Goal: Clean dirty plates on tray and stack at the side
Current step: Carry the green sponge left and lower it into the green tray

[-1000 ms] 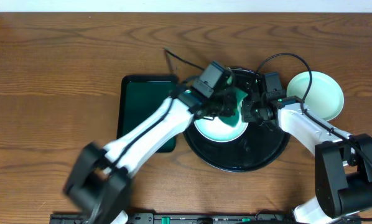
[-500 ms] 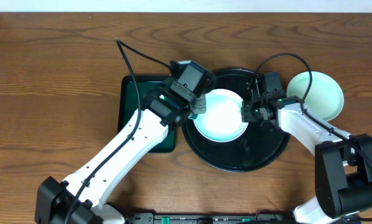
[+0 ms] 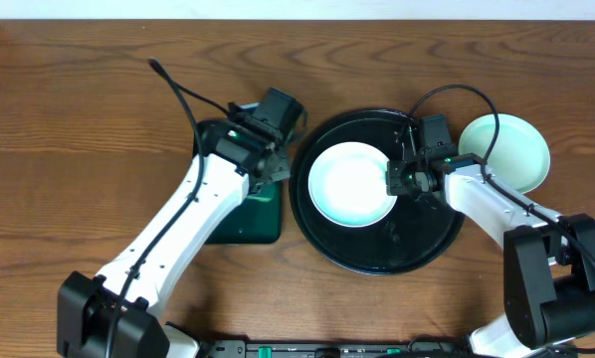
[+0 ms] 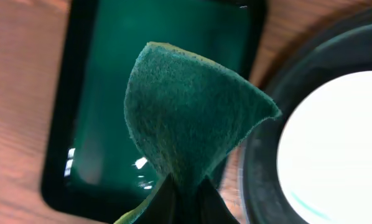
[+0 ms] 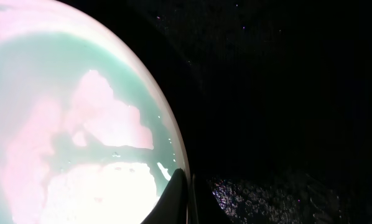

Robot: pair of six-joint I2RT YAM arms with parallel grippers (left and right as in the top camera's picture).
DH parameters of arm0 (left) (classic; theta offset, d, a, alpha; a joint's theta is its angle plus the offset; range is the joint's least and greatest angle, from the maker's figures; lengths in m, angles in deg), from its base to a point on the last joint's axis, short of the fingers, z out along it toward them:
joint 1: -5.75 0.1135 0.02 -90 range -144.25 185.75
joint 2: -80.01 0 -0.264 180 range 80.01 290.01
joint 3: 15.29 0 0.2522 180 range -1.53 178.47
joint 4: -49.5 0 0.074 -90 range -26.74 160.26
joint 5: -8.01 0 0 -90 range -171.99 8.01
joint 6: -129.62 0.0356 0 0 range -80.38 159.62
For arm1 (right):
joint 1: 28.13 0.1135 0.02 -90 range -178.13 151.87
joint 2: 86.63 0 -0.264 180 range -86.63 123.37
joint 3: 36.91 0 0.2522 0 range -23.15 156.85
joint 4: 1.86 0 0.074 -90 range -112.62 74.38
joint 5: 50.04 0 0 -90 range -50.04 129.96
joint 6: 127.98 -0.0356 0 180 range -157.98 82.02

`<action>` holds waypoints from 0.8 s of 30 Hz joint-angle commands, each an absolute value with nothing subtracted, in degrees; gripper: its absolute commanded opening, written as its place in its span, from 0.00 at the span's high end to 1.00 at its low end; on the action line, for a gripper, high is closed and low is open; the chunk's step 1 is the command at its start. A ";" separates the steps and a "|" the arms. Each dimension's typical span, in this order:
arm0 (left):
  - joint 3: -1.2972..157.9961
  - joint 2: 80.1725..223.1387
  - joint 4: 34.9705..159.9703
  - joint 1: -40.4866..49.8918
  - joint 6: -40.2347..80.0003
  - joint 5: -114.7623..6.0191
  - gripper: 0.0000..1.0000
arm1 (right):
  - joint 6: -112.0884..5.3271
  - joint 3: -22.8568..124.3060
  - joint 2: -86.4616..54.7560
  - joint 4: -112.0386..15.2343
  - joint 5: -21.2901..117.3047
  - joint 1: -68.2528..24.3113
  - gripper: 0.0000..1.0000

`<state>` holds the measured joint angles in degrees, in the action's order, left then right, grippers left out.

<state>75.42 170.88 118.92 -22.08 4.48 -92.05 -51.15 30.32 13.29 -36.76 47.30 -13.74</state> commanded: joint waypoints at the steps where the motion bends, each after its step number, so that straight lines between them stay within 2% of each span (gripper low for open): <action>1: 75.51 171.01 120.67 -19.68 6.69 -93.65 0.93 | -50.58 29.91 13.84 -36.61 49.05 -12.65 0.99; 12: 75.51 171.01 126.07 -11.46 10.15 -93.65 0.92 | -50.58 29.91 13.84 -36.61 49.05 -12.65 0.99; 24: 74.13 171.01 126.44 -5.49 16.05 -93.65 0.93 | -50.58 29.91 13.84 -36.61 49.05 -12.65 0.99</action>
